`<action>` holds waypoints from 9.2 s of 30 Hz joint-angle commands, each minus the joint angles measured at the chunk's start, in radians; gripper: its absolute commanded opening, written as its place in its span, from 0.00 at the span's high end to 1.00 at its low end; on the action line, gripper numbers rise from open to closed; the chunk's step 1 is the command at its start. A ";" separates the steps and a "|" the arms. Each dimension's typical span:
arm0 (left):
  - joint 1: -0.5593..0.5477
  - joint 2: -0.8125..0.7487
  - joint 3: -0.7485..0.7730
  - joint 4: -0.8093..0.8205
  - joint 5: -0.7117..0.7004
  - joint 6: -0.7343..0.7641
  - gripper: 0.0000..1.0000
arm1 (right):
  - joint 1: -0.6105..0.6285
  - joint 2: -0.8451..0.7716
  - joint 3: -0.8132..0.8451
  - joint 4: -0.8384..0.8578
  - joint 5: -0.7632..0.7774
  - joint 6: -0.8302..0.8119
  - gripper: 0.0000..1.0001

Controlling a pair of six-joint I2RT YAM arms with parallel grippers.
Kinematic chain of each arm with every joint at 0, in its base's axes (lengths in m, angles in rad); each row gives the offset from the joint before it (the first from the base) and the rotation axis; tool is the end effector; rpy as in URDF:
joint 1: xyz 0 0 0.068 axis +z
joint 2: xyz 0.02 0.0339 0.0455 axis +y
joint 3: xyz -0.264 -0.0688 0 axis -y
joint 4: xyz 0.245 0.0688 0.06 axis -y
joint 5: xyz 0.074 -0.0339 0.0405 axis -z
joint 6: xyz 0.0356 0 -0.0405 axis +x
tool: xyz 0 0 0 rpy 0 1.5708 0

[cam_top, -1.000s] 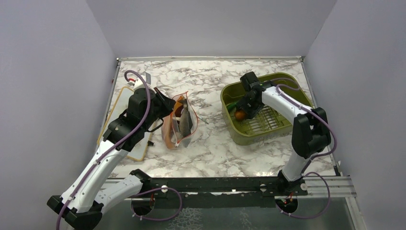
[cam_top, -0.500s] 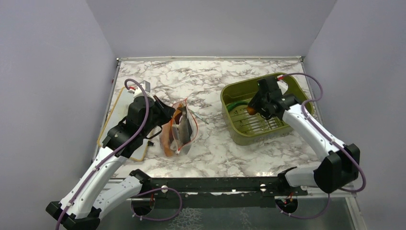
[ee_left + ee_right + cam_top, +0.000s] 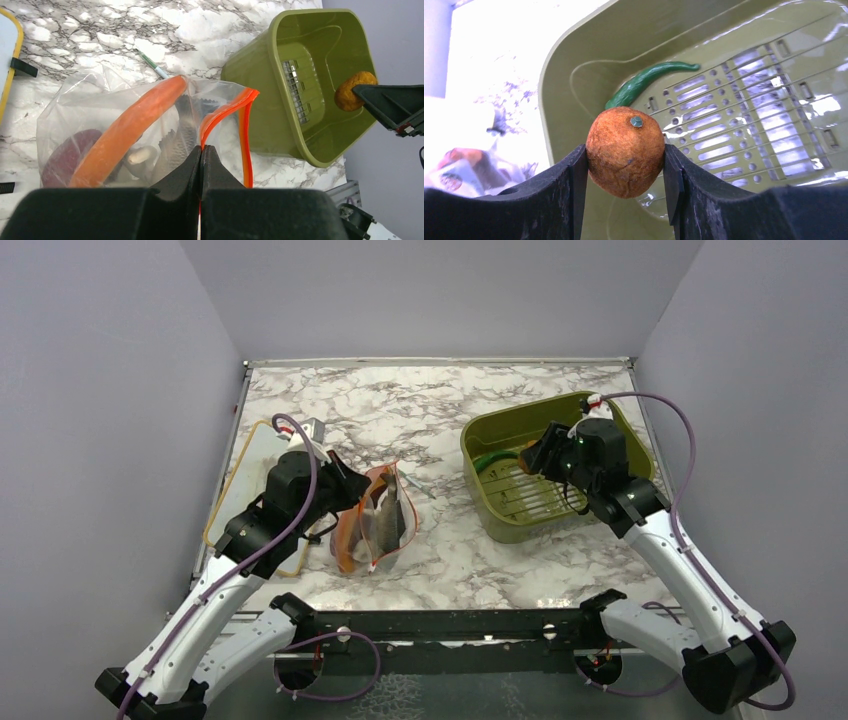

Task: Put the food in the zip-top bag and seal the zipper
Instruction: Pick up the fake fruit from the bin, then place the fake fruit in the zipper food storage bag, then pick up the fake vegetable from the bin.

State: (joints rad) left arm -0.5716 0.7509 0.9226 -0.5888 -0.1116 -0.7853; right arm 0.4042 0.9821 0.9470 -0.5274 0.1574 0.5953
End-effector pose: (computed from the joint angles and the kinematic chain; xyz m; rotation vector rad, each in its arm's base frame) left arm 0.1351 -0.0822 0.3503 -0.2950 2.0464 -0.7539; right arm 0.1978 0.0785 0.3262 0.2986 2.1340 0.4201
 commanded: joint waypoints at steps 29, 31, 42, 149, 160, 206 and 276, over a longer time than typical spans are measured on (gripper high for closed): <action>-0.002 0.035 -0.006 0.090 0.145 -0.053 1.00 | 0.508 0.175 0.047 0.470 -0.421 0.052 0.57; -0.001 0.047 0.004 0.096 0.155 -0.054 1.00 | 0.551 0.198 0.062 0.474 -0.399 0.028 0.57; -0.001 0.051 0.042 0.108 0.219 -0.080 1.00 | 0.647 0.322 0.110 0.429 -0.246 -0.085 0.51; -0.002 -0.014 -0.065 0.076 0.153 -0.256 1.00 | 0.027 0.537 0.123 0.021 0.150 0.666 0.49; -0.002 0.034 0.055 -0.016 -0.006 -0.242 1.00 | -0.016 0.609 0.170 0.113 -0.021 0.821 0.66; -0.001 0.023 0.047 -0.017 -0.050 -0.236 1.00 | -0.024 0.863 0.285 0.080 -0.012 0.844 0.71; -0.002 -0.106 -0.144 0.239 0.031 -0.046 1.00 | 0.117 -0.028 -0.086 0.553 -0.651 0.072 0.81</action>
State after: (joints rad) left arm -0.5716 0.6487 0.7818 -0.4038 -0.1074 -0.8379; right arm 0.4519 0.9237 0.8661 -0.0753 -0.4026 0.6395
